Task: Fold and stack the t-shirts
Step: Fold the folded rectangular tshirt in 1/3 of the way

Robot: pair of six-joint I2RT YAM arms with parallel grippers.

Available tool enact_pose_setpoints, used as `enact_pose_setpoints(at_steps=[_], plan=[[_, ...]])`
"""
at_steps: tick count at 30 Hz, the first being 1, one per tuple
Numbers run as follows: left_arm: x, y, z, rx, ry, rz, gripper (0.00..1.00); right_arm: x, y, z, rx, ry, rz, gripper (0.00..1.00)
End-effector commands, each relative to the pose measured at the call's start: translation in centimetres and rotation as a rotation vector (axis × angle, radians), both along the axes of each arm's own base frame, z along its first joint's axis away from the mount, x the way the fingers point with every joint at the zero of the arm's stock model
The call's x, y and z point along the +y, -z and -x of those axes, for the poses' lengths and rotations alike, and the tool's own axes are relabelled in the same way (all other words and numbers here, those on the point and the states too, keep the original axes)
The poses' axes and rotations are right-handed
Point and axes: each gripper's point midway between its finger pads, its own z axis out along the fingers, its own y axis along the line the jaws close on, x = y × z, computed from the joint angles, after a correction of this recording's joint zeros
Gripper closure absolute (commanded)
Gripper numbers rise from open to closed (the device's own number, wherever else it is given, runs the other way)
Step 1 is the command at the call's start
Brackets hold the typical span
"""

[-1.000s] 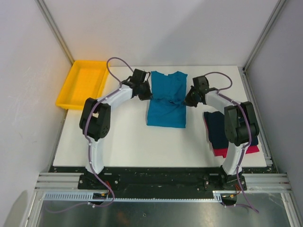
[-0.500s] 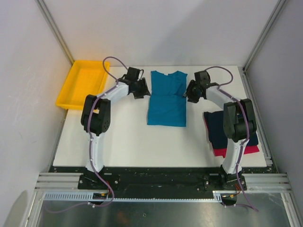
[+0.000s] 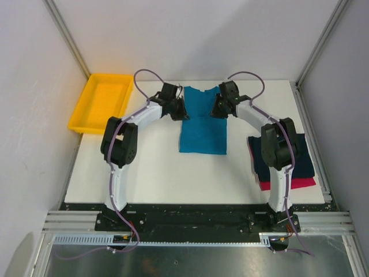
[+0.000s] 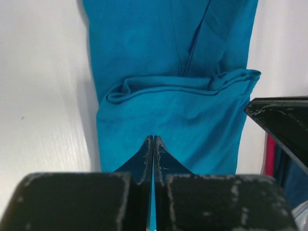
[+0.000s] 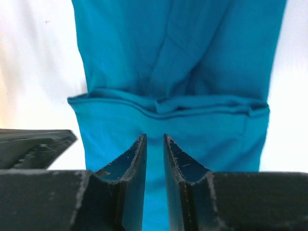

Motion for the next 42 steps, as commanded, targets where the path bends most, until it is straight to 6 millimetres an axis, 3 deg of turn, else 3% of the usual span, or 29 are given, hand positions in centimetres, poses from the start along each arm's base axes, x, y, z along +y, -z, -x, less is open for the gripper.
enact_pose_setpoints(at_steps=[1,7,12,14,19,23,27,30,32,34,37,40,42], plan=[[-1.4,1.3,-2.1,-0.002,0.029,0.043,1.00,0.7,1.2,-2.5,-0.015,-0.031,0.035,0.77],[-0.3,4.9,-4.2,0.044,-0.015,0.036,1.00,0.5,5.5,-3.5,0.064,-0.022,0.052,0.78],[0.7,7.0,-4.1,0.083,-0.036,0.020,1.00,-0.4,6.4,-3.9,0.080,-0.005,0.073,0.75],[0.9,7.5,-3.8,0.094,-0.040,0.015,1.00,-0.7,5.8,-4.3,0.067,0.002,0.075,0.72],[0.9,7.4,-3.7,0.093,-0.032,0.016,1.00,-1.0,1.6,-5.5,-0.006,0.008,0.075,0.63],[0.8,6.4,-3.8,0.073,-0.018,0.024,0.99,-1.5,-2.0,-5.8,-0.064,0.017,0.074,0.61],[0.9,5.6,-3.8,0.058,-0.014,0.022,0.99,-2.3,-3.5,-5.1,-0.066,0.030,0.084,0.62],[1.3,5.5,-3.2,0.062,-0.022,0.009,0.96,-2.5,-2.9,-3.4,-0.039,0.030,0.090,0.62],[1.5,4.8,-2.9,0.046,-0.011,0.003,0.86,-2.6,-2.4,-1.8,-0.015,0.031,0.089,0.62],[1.6,3.2,-3.0,0.003,0.007,-0.002,0.76,-2.8,-2.2,0.0,0.003,0.033,0.074,0.63],[1.8,-1.1,-3.2,-0.089,0.028,0.006,0.59,-2.8,-1.4,3.2,0.043,0.029,0.058,0.65],[2.4,-4.3,-2.0,-0.132,0.019,0.017,0.52,-2.2,-0.5,6.8,0.090,0.009,0.074,0.67],[3.0,-5.3,-0.8,-0.136,0.006,0.020,0.50,-1.6,0.0,8.9,0.111,-0.005,0.080,0.67]])
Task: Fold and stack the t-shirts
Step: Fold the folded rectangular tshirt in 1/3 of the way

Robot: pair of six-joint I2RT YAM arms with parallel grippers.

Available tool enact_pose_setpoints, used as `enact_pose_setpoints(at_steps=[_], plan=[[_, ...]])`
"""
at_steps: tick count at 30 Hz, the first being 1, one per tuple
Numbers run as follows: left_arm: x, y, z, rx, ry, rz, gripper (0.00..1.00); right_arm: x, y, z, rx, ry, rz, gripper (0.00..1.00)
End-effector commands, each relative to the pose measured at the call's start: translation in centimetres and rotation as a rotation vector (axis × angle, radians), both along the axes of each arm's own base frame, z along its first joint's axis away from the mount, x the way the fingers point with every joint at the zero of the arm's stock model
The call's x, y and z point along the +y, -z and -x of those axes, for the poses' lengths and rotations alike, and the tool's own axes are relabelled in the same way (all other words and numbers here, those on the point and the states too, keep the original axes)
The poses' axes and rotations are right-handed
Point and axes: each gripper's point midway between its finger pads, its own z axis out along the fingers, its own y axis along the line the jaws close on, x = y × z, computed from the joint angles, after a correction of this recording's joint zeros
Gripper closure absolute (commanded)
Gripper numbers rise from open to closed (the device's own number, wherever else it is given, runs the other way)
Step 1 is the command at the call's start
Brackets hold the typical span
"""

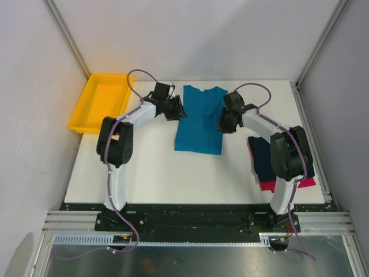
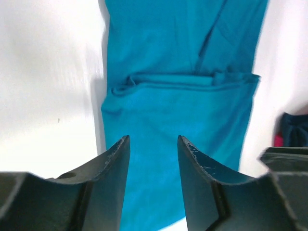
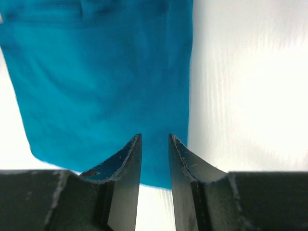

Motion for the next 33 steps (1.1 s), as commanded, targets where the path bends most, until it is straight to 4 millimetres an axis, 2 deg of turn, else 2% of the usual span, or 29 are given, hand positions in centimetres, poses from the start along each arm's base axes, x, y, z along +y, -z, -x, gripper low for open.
enact_pose_setpoints(at_steps=[1,5,10,13,23,30,33], plan=[[1.5,-7.9,1.4,-0.150,-0.007,0.015,0.50,2.0,-1.0,4.0,0.000,-0.024,-0.021,0.67],[2.5,-7.7,4.7,-0.104,-0.032,0.022,0.52,1.9,0.6,6.9,0.045,-0.002,0.025,0.68],[4.0,-5.3,8.7,-0.029,-0.054,0.003,0.57,1.4,1.4,8.2,0.046,0.034,0.020,0.68],[4.5,-4.3,10.4,0.001,-0.059,-0.002,0.58,1.4,2.1,8.6,0.058,0.043,0.034,0.68],[4.9,-2.5,12.9,0.051,-0.060,-0.010,0.60,0.6,4.1,9.3,0.079,0.077,0.062,0.68],[4.8,-1.8,13.4,0.066,-0.057,-0.014,0.61,0.2,5.3,9.6,0.097,0.088,0.075,0.69],[4.8,-1.6,13.5,0.072,-0.057,-0.016,0.62,0.4,5.0,9.7,0.091,0.088,0.061,0.69]])
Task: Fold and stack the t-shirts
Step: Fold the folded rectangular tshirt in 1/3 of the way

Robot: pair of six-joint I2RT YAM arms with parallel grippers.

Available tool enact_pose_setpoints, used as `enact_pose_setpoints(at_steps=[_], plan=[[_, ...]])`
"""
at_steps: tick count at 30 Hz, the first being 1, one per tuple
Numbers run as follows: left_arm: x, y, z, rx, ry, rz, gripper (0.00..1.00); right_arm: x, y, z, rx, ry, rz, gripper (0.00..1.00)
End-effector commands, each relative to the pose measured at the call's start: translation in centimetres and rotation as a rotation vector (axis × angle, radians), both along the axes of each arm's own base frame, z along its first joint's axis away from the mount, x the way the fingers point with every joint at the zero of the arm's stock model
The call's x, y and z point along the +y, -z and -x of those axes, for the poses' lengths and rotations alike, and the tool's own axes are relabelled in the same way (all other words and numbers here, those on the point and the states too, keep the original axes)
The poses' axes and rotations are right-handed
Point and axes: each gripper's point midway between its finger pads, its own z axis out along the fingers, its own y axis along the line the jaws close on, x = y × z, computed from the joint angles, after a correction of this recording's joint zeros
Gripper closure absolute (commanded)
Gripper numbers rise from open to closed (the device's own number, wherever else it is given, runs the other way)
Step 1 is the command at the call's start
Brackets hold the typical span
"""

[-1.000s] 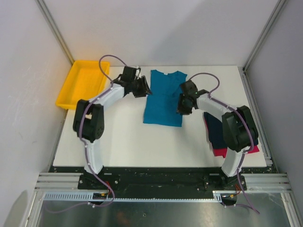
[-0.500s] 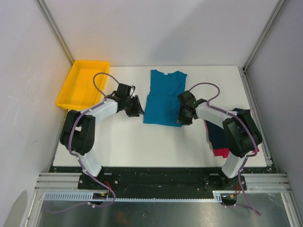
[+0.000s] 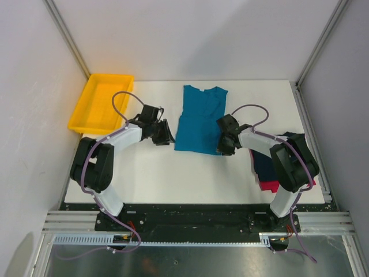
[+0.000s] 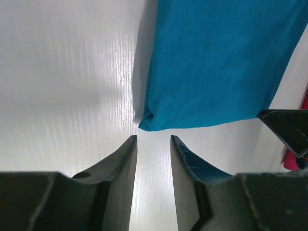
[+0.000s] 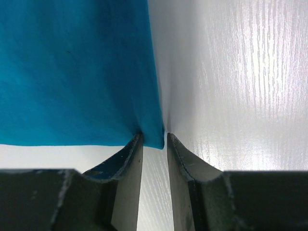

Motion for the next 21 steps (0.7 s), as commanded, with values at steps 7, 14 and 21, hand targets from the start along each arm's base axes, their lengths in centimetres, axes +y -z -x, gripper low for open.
enact_pose_setpoints(at_steps=[7,14,21], plan=[[-0.8,-0.2,0.1,-0.015,-0.002,0.017,0.62,-0.4,-3.1,-1.0,-0.096,0.055,-0.036,0.69],[-1.0,-0.2,0.3,-0.015,0.003,0.021,0.62,-0.5,-2.5,-1.3,-0.087,0.071,-0.038,0.69],[-1.1,0.0,0.6,-0.005,0.003,0.024,0.62,-0.6,0.0,-1.1,-0.038,0.075,-0.009,0.69]])
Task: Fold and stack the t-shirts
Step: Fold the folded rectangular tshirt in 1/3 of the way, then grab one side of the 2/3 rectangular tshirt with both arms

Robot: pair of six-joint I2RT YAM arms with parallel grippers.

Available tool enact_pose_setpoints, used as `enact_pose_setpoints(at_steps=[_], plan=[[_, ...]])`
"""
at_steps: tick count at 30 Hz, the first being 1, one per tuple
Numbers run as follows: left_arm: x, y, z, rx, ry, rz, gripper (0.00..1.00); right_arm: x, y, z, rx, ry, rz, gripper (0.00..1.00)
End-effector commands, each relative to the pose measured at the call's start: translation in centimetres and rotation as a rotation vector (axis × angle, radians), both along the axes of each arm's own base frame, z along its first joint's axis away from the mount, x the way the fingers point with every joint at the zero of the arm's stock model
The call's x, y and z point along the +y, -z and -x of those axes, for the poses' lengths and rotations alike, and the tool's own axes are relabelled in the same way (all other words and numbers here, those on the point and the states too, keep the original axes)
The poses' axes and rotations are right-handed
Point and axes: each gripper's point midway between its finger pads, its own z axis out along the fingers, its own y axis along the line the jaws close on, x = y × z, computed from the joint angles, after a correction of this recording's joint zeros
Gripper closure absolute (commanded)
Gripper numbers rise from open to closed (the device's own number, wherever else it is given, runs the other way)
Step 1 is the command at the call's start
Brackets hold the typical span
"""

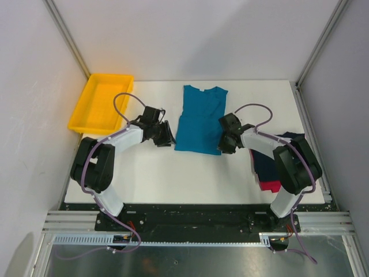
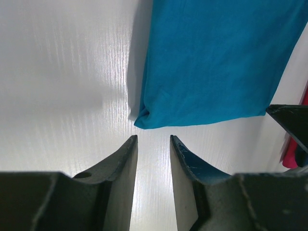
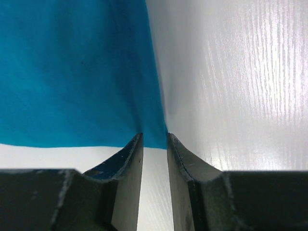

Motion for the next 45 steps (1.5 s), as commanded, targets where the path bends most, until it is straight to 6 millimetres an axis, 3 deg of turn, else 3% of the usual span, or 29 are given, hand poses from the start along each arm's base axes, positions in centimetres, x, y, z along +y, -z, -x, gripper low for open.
enact_pose_setpoints(at_steps=[1,12,21,34,38,42,45], plan=[[-0.5,-0.4,0.1,-0.016,0.000,0.017,0.62,-0.4,1.7,-0.4,0.018,0.028,0.032,0.69],[-0.5,0.3,0.4,-0.005,-0.008,0.006,0.62,-0.7,3.4,0.6,0.055,0.026,0.061,0.72],[-1.3,2.4,-0.6,0.021,-0.021,-0.035,0.63,-0.9,3.3,0.7,0.061,0.021,0.062,0.92],[-1.9,4.2,-1.3,0.047,-0.029,-0.064,0.66,-1.0,3.4,0.7,0.065,0.015,0.061,0.97],[-1.8,4.3,-1.0,0.048,-0.033,-0.070,0.75,-0.9,3.7,0.7,0.069,0.011,0.057,0.98],[-1.6,4.1,-0.3,0.053,-0.041,-0.068,0.96,-0.9,3.5,0.7,0.068,0.003,0.056,1.00],[-1.4,3.6,0.6,0.054,-0.050,-0.061,1.00,-0.7,2.9,1.0,0.062,-0.012,0.053,1.00]])
